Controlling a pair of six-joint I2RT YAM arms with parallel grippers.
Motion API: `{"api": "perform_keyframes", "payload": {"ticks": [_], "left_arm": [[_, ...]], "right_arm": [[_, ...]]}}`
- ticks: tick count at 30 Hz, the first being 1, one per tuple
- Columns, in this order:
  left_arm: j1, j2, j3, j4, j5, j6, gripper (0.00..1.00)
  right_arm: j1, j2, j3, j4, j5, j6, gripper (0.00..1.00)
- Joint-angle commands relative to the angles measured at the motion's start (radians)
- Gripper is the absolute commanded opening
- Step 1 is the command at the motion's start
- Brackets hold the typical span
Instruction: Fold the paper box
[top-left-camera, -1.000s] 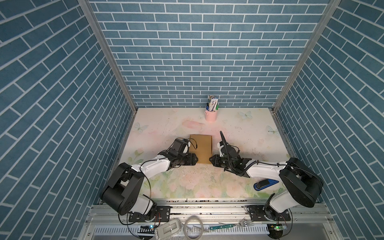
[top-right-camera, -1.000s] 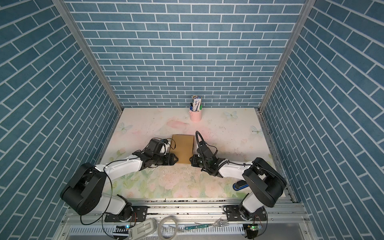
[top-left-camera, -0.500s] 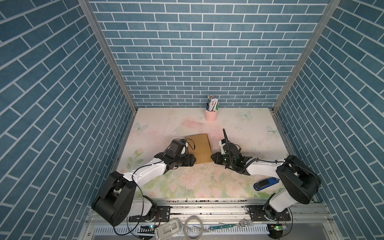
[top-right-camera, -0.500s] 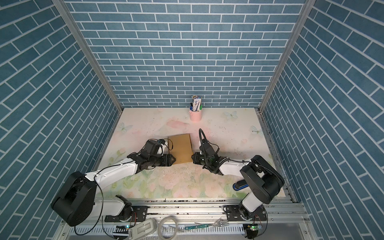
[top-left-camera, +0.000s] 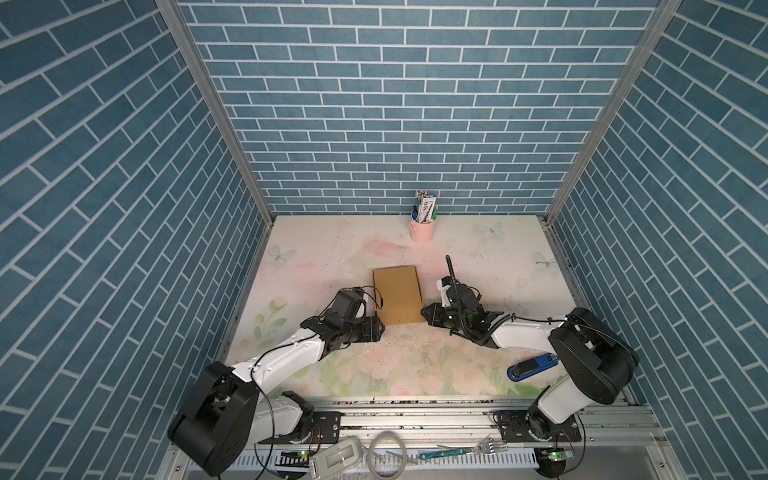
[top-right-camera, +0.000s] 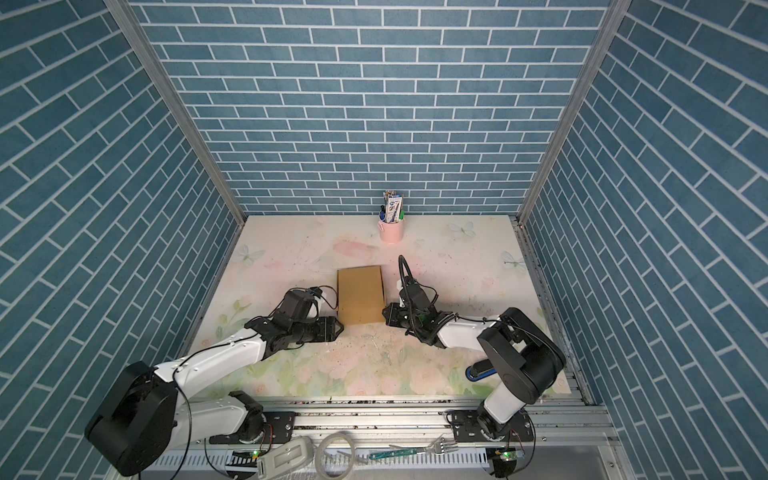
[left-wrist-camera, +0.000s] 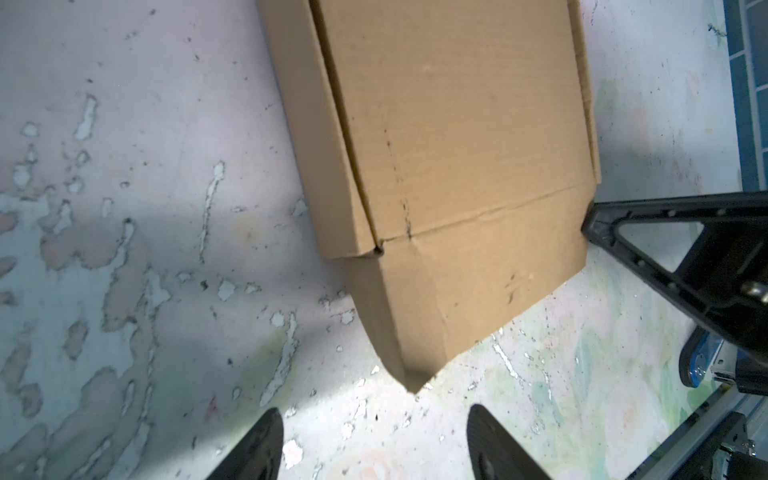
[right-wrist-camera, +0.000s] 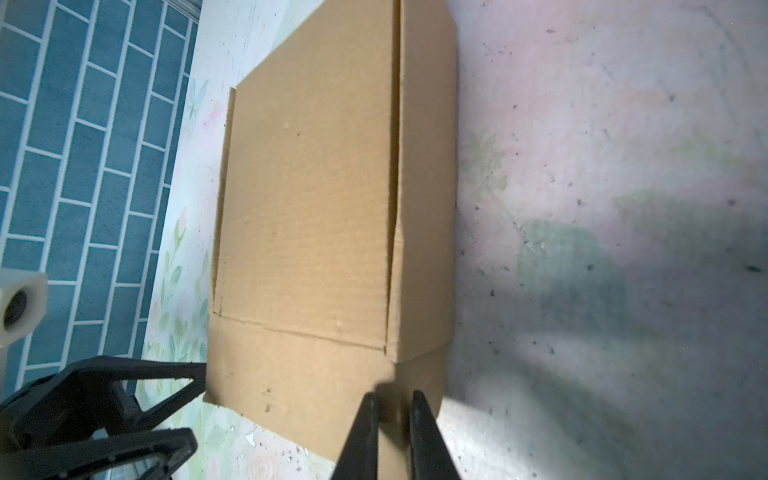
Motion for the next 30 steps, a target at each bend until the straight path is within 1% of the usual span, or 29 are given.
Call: {"api": "perform_keyframes", "payload": {"ticks": [1,3,8,14,17,21,26,30], "left_arm": [[-0.001,-0.032,-0.010,-0.042,-0.022,-0.043,0.71],[0.003,-0.032,0.007,-0.073,-0.050,-0.035,0.71],[0.015,0.007,0.036,-0.084,-0.051,-0.029,0.69],[0.014,0.009,0.023,-0.117,-0.108,-0.012,0.67],[0.014,0.014,0.014,-0.096,-0.106,-0.006,0.67],[0.014,0.031,0.041,-0.108,-0.116,0.003,0.67],[0.015,0.003,0.064,-0.131,-0.128,0.009,0.67],[0.035,-0.019,0.111,-0.160,-0.138,0.023,0.68]], "right_arm": [[-0.007,0.028,0.018,-0.049,-0.006,-0.024,0.16],[-0.009,0.031,0.023,-0.047,-0.012,-0.024,0.16],[-0.015,0.036,0.038,-0.052,-0.027,-0.024,0.16],[-0.025,0.035,0.052,-0.060,-0.041,-0.026,0.16],[-0.028,0.033,0.051,-0.056,-0.047,-0.024,0.16],[-0.031,0.037,0.053,-0.054,-0.053,-0.024,0.15],[-0.036,0.038,0.054,-0.059,-0.056,-0.027,0.15],[-0.041,0.042,0.052,-0.065,-0.056,-0.035,0.15]]}}
